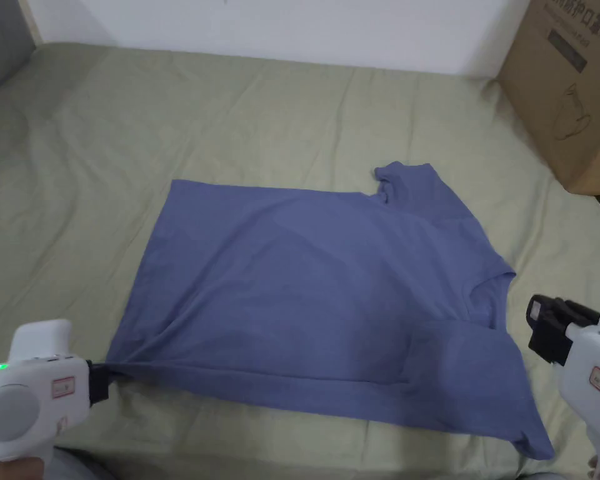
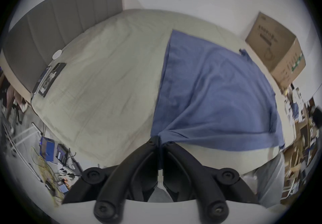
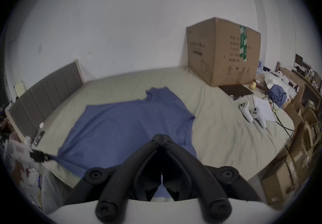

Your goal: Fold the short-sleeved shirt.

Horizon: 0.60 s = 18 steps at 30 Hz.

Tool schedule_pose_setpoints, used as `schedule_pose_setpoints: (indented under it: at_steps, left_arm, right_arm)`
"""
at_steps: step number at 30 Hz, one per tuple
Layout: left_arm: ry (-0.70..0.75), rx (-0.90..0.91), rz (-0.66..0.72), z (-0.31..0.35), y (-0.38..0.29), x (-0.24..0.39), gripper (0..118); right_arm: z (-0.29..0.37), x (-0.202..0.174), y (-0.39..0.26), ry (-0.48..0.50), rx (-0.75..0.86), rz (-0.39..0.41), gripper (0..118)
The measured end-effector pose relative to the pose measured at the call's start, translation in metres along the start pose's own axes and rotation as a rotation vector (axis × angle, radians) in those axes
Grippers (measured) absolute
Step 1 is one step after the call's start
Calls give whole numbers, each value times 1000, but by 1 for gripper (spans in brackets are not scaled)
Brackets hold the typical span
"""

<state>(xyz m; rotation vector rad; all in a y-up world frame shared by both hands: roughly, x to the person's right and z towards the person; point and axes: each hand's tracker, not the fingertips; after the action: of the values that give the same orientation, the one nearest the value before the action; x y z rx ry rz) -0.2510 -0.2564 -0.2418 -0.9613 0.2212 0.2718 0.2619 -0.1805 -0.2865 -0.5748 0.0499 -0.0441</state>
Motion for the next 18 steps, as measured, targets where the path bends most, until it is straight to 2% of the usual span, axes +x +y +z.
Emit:
schedule_pose_setpoints:
  at_steps: [1,2,5,6,8,11,12,14,15,17,18]
  left_arm:
    - [-19,20,13,4,2,0,2]
    - [-28,33,12,12,3,3,2]
    - [-24,48,-2,19,8,8,2]
    - [-19,47,-14,21,9,9,2]
    - [-18,57,-26,22,10,13,2]
    - [-13,44,-30,18,10,13,2]
    - [-1,-33,-85,18,8,13,2]
    - [1,-36,-81,16,7,13,2]
    - [2,-39,-80,16,6,14,2]
    - [8,-40,-86,16,6,14,2]
    - [9,-40,-84,17,5,14,2]
  right_arm:
    - [-3,6,-2,-7,-50,20,4]
    - [-7,12,-4,-11,-107,40,17]
    - [-24,28,-15,-28,-296,49,103]
    - [-32,35,-22,-23,-355,41,118]
    - [-40,45,-33,-25,-404,27,117]
    - [-61,51,-54,-67,-557,54,117]
    - [-67,53,-62,-69,-591,60,115]
    - [-78,53,-74,-90,-631,76,104]
    - [-83,52,-79,-117,-646,82,88]
    - [-89,53,-86,-112,-646,74,42]
    - [-91,54,-88,-113,-655,54,24]
